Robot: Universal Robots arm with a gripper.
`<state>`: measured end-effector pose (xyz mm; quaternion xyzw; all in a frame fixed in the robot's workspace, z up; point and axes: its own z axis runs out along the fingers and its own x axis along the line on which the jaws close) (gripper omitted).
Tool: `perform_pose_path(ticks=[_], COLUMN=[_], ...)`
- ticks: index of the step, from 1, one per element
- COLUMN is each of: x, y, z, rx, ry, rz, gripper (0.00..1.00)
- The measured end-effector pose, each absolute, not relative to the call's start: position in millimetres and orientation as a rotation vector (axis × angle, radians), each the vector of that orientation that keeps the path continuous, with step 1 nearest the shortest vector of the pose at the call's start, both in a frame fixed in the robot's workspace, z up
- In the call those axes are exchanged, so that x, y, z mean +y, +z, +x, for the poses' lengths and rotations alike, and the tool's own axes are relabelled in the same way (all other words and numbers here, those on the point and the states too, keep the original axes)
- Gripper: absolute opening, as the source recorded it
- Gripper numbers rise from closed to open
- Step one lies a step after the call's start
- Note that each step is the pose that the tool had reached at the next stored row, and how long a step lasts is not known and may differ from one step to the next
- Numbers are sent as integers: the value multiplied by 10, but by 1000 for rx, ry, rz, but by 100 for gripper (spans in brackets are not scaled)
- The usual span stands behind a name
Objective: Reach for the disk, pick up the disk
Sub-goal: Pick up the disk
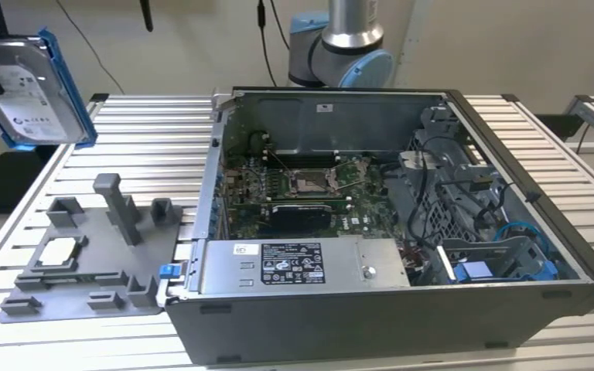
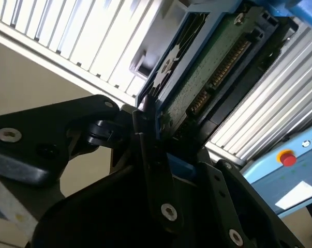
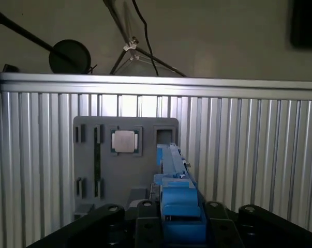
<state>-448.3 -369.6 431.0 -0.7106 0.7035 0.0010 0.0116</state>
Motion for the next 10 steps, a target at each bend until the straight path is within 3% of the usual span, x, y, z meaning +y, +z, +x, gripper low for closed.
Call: perform_pose_path(ticks=[10], x=[-3696], y=[4665], z=[-4484], rx=[2194], ry=[3], rz=[-2216], gripper=[0])
